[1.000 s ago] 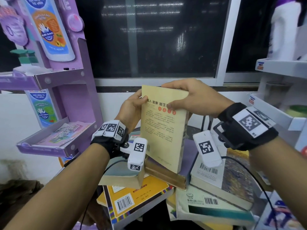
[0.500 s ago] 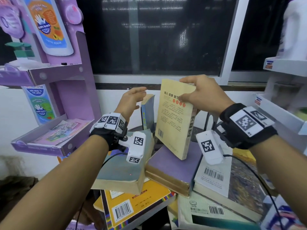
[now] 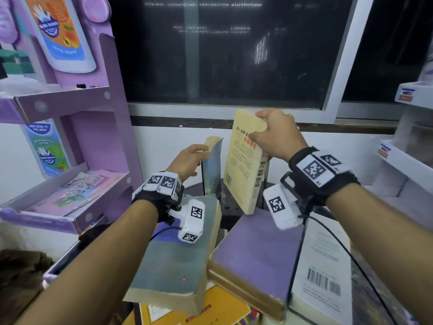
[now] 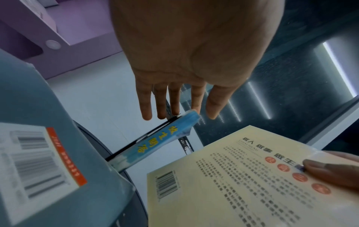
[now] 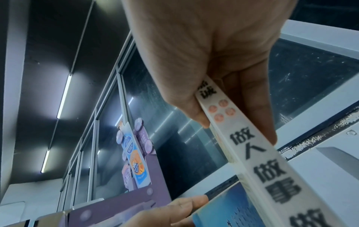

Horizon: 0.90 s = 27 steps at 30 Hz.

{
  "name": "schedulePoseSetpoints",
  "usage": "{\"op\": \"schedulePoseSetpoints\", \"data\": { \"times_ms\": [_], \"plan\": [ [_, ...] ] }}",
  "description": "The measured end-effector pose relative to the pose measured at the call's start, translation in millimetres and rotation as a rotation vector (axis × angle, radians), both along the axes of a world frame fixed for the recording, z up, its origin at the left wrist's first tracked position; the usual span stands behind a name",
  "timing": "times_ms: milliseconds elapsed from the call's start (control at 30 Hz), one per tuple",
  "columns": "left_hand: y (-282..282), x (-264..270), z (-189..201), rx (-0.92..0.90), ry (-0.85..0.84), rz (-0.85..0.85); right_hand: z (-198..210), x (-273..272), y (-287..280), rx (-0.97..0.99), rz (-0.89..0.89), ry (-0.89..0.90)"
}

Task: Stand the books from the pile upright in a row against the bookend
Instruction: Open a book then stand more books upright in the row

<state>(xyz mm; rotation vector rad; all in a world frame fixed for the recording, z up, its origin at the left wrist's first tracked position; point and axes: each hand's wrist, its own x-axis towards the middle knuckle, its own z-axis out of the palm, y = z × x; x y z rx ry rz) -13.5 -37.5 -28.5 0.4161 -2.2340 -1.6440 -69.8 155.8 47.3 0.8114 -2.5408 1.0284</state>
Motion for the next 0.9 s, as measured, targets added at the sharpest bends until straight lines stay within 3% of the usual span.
{"op": "schedulePoseSetpoints", "data": {
  "times_ms": [500,700,900],
  "plan": [
    [-26.1,-16.3,-14.2,0.11,0.034,-0.155,-44.7,-44.2,-69.0,-0.002,-0.034,-0.047],
    [-34.5,-21.5,-28.6,0.044,0.084,-0.23,-60.0,-47.4,-91.1,0.017,0.016,-0.078],
    [-39.6,-26.6,-42.0,-0.023,0.164,-0.192,-70.4,-43.4,-103.2,0.077,0.069,-0.097]
  ]
}}
